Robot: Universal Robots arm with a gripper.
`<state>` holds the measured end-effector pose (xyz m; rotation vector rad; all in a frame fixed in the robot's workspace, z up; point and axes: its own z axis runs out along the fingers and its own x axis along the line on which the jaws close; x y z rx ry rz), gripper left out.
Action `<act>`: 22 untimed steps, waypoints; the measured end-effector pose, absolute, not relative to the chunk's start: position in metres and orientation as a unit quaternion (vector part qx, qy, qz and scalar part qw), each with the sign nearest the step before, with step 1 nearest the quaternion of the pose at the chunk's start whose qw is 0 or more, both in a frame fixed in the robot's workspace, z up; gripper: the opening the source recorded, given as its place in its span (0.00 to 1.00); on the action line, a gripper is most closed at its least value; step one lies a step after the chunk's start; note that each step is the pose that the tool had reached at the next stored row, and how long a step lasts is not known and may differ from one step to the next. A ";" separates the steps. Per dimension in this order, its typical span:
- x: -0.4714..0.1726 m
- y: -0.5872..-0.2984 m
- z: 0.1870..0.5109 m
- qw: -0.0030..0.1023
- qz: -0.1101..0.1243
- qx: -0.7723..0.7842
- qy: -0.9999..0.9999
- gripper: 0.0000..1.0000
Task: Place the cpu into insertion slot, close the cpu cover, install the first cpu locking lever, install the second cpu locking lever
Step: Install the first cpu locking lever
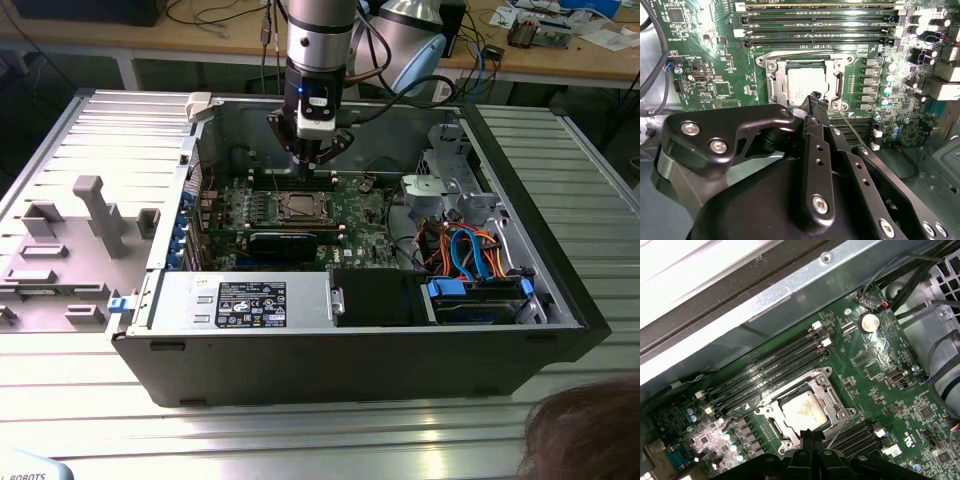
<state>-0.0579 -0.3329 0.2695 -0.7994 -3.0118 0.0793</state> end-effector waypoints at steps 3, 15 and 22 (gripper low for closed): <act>-0.058 -0.333 0.270 0.012 0.026 -0.250 -0.968 0.11; -0.058 -0.333 0.270 0.011 0.026 -0.214 -0.976 0.11; -0.058 -0.333 0.270 0.010 0.026 -0.191 -0.981 0.11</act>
